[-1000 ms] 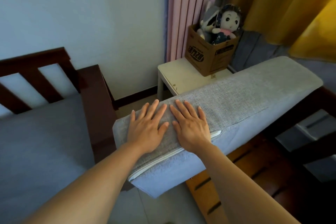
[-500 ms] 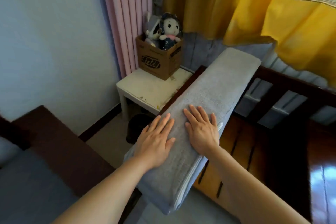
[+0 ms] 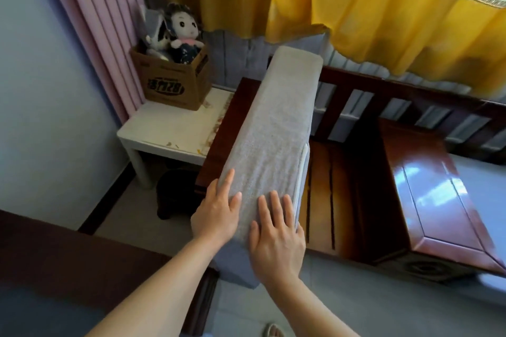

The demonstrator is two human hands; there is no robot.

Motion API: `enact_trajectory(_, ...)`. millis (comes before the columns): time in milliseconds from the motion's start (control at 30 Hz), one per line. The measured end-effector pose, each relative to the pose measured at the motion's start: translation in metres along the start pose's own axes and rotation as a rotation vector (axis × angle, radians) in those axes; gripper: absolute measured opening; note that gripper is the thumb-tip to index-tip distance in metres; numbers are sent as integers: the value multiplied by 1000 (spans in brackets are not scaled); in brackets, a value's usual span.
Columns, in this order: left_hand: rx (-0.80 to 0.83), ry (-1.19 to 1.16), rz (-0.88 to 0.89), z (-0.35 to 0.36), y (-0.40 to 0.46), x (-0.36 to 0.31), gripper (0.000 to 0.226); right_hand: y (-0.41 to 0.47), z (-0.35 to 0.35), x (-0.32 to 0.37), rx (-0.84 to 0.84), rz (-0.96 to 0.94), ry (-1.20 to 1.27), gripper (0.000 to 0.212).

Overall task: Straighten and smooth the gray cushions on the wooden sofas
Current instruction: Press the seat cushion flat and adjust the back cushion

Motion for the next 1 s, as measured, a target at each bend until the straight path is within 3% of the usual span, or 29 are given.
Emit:
enact_trajectory(500,-33,-91,-95,23,96,-84,55,120,-11,-86,-81,-133,-38,50)
enact_trajectory(833,-58,9,-164,40,173,-146,58,189,-17,-143,-115,-209,13,55)
enact_trajectory(933,-63,114,-110,40,177,-155,61,193,-19,-152,-66,-188,62,63)
enact_trajectory(1000,-49,139,-100,40,187,-161,63,217,-15,-171,43,-71,165,69)
Point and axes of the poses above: each hand's wrist, its own y-axis towards the middle knuckle, its own z-axis out of the palm, x = y × z, the point moved 8 cm from there along y, towards the middle knuckle, and after that the axes turned 12 degrees about -z, right-handed, at the moved point
